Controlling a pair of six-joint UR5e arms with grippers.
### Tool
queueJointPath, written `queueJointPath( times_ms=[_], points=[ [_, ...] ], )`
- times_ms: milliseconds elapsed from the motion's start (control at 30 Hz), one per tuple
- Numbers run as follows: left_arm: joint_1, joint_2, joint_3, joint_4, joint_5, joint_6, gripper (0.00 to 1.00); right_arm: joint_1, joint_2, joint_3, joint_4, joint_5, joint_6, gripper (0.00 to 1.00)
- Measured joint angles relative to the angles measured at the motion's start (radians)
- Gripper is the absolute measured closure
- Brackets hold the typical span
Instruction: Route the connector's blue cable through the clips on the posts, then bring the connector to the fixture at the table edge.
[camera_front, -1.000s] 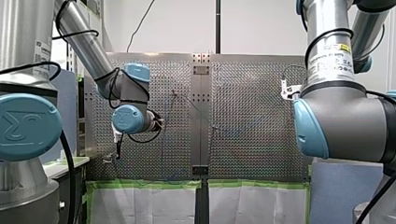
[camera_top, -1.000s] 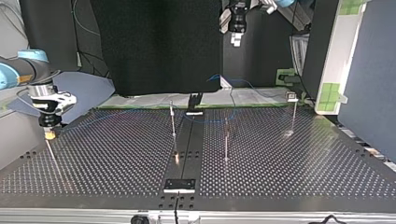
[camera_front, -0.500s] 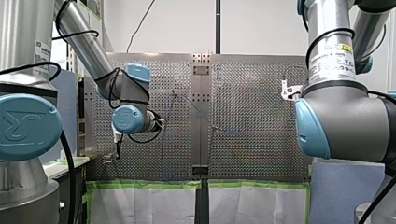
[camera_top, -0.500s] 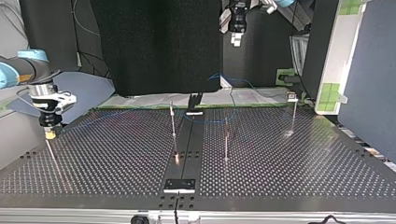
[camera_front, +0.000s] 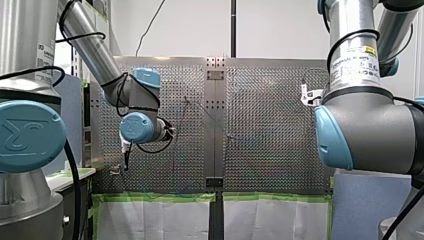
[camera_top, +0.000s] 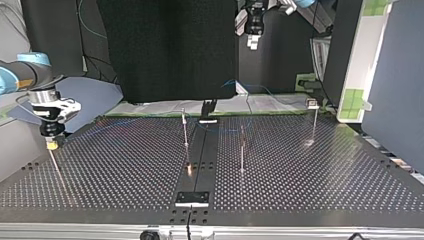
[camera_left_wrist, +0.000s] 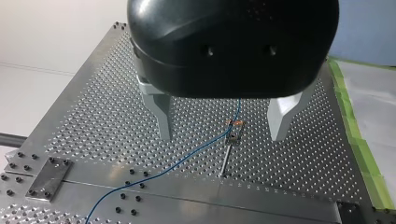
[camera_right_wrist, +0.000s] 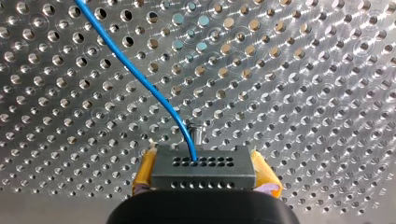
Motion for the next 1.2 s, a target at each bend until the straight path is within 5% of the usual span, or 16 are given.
queueJointPath(
  times_ms=[533, 567, 600, 633, 667, 700, 733, 1200],
  points=[
    [-0.001, 0.0, 0.0, -0.001, 0.0, 0.001, 0.0, 0.0, 0.0, 0.0, 0.0, 0.0, 0.0, 1.0],
    [-0.001, 0.0, 0.0, -0.001, 0.0, 0.001, 0.0, 0.0, 0.0, 0.0, 0.0, 0.0, 0.0, 0.78],
    [-0.001, 0.0, 0.0, -0.001, 0.0, 0.001, 0.0, 0.0, 0.0, 0.0, 0.0, 0.0, 0.0, 0.78],
    [-0.001, 0.0, 0.0, -0.001, 0.0, 0.001, 0.0, 0.0, 0.0, 0.0, 0.0, 0.0, 0.0, 0.53],
    [-0.002, 0.0, 0.0, -0.001, 0.0, 0.001, 0.0, 0.0, 0.0, 0.0, 0.0, 0.0, 0.0, 0.12],
    [-0.003, 0.0, 0.0, -0.001, -0.001, 0.001, 0.0, 0.0, 0.0, 0.0, 0.0, 0.0, 0.0, 0.12],
    [-0.003, 0.0, 0.0, -0.001, -0.001, 0.001, 0.0, 0.0, 0.0, 0.0, 0.0, 0.0, 0.0, 0.0],
    [0.002, 0.0, 0.0, -0.001, -0.011, -0.002, 0.0, 0.0, 0.0, 0.0, 0.0, 0.0, 0.0, 0.0]
  ],
)
